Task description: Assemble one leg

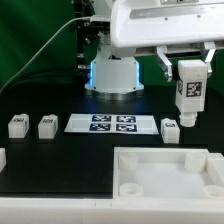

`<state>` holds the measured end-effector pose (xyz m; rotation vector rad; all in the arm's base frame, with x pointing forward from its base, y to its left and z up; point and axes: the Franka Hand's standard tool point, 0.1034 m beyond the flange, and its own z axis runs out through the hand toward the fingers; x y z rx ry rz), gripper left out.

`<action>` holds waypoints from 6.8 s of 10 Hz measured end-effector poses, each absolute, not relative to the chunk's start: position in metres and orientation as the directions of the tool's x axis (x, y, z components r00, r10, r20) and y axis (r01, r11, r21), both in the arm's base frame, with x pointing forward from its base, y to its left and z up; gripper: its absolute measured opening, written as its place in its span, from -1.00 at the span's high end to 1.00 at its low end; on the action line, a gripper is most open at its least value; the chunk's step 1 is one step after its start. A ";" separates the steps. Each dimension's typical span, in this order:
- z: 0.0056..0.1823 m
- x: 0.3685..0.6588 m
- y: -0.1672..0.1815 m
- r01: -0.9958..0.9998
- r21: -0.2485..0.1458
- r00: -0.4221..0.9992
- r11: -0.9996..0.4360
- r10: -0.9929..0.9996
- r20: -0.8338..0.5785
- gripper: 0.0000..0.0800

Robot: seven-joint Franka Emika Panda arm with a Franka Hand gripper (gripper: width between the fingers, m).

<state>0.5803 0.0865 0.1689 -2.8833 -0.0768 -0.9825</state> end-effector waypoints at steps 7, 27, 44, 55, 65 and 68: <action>0.112 0.609 0.108 0.070 -0.106 0.814 -0.992 -0.005 0.581 0.27; 0.072 0.606 0.121 -0.121 -0.110 0.817 -0.987 -0.162 0.553 0.26; 0.078 0.604 0.121 -0.127 -0.131 0.863 -0.983 -0.174 0.475 -0.62; 0.079 0.616 0.111 -0.179 -0.120 0.984 -0.977 -0.178 -0.016 -0.62; 0.079 0.617 0.109 -0.534 -0.116 0.845 -0.837 -0.531 -0.061 0.28; 0.081 0.624 0.114 -0.853 -0.097 0.522 -0.513 -0.842 -0.134 0.27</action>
Offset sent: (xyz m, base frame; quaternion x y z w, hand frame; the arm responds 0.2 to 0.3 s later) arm 0.0280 0.0041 -0.0368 -0.0215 0.0153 0.0043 0.9996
